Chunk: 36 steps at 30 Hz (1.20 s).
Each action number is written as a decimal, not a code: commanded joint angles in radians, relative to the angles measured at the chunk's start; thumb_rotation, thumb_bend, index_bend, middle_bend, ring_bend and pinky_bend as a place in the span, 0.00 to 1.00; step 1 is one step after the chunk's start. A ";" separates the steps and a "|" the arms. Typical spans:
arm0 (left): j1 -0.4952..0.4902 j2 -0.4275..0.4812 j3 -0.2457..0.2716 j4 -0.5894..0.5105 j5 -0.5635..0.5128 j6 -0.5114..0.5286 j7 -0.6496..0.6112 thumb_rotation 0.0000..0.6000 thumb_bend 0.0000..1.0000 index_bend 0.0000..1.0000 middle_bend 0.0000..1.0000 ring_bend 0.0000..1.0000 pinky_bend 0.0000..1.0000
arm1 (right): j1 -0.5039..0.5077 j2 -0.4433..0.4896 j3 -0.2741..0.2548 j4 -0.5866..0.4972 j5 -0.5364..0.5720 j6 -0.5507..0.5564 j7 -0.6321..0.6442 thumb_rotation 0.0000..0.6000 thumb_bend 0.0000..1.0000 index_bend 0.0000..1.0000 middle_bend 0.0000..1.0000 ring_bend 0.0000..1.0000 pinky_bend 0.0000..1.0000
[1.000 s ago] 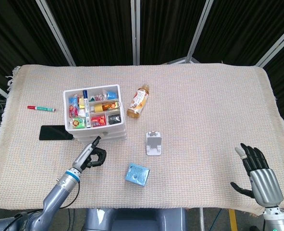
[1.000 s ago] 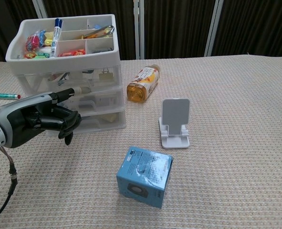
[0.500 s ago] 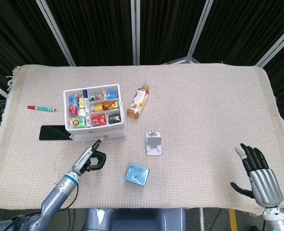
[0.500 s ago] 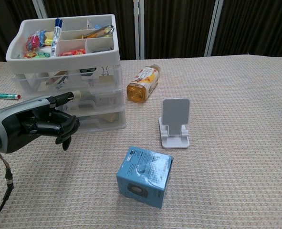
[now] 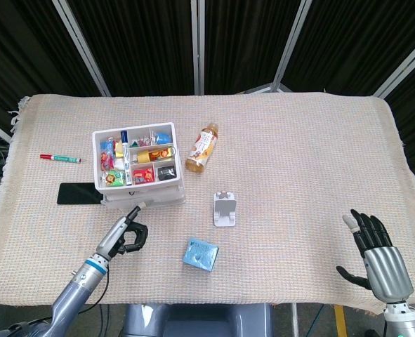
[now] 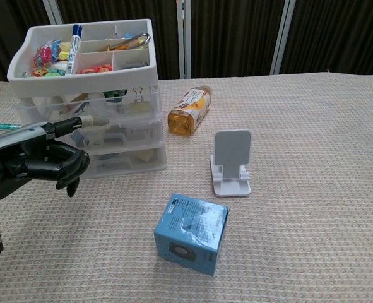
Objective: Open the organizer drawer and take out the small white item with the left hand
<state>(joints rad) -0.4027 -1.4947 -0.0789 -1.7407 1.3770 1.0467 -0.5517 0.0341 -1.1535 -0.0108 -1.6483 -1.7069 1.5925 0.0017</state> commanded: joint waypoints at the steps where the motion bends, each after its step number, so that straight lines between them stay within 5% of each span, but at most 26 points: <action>1: 0.013 0.016 0.015 -0.006 0.014 0.012 -0.012 1.00 0.71 0.01 0.76 0.74 0.60 | 0.000 -0.001 0.000 0.000 0.000 -0.002 -0.002 1.00 0.02 0.00 0.00 0.00 0.00; 8: 0.032 0.071 0.074 0.000 0.078 0.037 0.051 1.00 0.71 0.04 0.76 0.74 0.60 | -0.001 -0.004 -0.001 0.001 -0.001 -0.001 -0.009 1.00 0.02 0.00 0.00 0.00 0.00; 17: 0.091 0.199 0.136 -0.097 0.232 0.197 0.276 1.00 0.71 0.10 0.77 0.74 0.60 | -0.001 -0.011 -0.005 0.002 -0.006 -0.004 -0.023 1.00 0.02 0.00 0.00 0.00 0.00; 25: 0.142 0.222 0.063 -0.225 0.116 0.307 0.655 1.00 0.71 0.14 0.82 0.79 0.62 | -0.001 -0.013 -0.007 0.000 -0.007 -0.006 -0.026 1.00 0.02 0.00 0.00 0.00 0.00; 36: 0.091 0.234 -0.021 -0.334 -0.105 0.260 0.894 1.00 0.71 0.15 0.83 0.80 0.63 | -0.001 -0.014 -0.010 0.001 -0.012 -0.009 -0.029 1.00 0.02 0.00 0.00 0.00 0.00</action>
<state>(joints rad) -0.2949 -1.2601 -0.0789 -2.0553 1.3095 1.3194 0.3069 0.0335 -1.1673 -0.0211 -1.6473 -1.7185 1.5836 -0.0269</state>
